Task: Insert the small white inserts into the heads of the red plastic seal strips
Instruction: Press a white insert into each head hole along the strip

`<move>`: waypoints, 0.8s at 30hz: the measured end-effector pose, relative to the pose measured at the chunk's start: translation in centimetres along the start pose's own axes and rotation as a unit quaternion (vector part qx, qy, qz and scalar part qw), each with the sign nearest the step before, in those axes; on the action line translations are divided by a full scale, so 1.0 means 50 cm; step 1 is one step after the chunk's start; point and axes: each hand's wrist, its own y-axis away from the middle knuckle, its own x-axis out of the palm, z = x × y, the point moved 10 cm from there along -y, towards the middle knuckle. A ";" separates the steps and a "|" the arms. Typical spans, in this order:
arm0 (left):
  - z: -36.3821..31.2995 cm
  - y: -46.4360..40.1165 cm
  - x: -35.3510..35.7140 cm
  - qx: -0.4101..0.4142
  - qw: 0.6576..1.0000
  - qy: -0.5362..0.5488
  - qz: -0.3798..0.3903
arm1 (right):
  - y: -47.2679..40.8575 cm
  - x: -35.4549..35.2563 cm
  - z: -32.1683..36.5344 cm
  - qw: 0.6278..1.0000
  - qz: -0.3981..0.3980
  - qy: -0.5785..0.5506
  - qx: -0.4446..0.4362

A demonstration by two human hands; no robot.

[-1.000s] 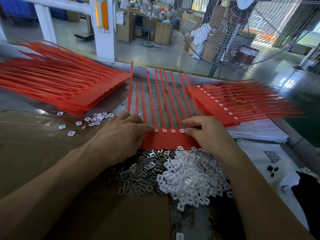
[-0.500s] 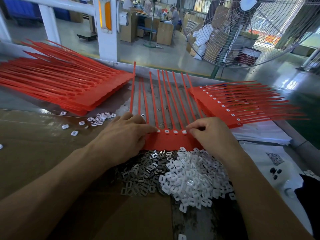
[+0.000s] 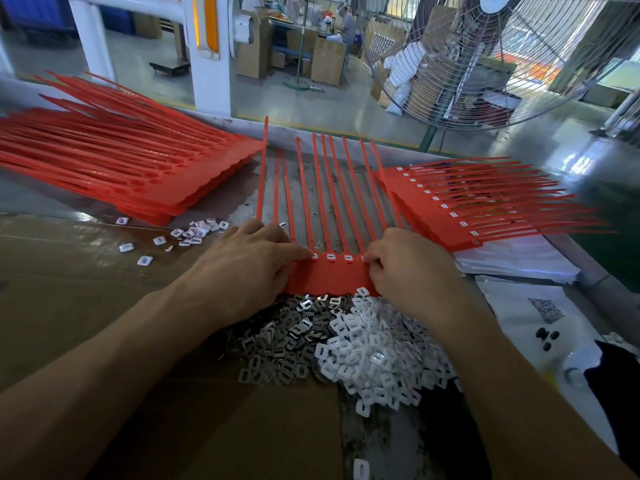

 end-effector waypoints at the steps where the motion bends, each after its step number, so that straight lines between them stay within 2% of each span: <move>1: 0.000 0.000 0.000 0.000 1.000 0.000 0.000 | -0.001 -0.002 0.005 1.000 -0.002 0.018 0.000; 12: 0.001 0.000 0.002 -0.004 1.000 -0.004 0.008 | -0.007 -0.003 0.022 0.999 -0.009 0.024 0.020; 15: -0.003 -0.001 0.000 -0.003 1.000 -0.006 0.005 | -0.009 -0.004 0.004 0.999 -0.002 -0.013 0.040; 24: -0.001 0.000 0.001 -0.005 1.000 0.001 0.008 | 0.001 -0.001 -0.003 0.999 0.004 -0.052 0.016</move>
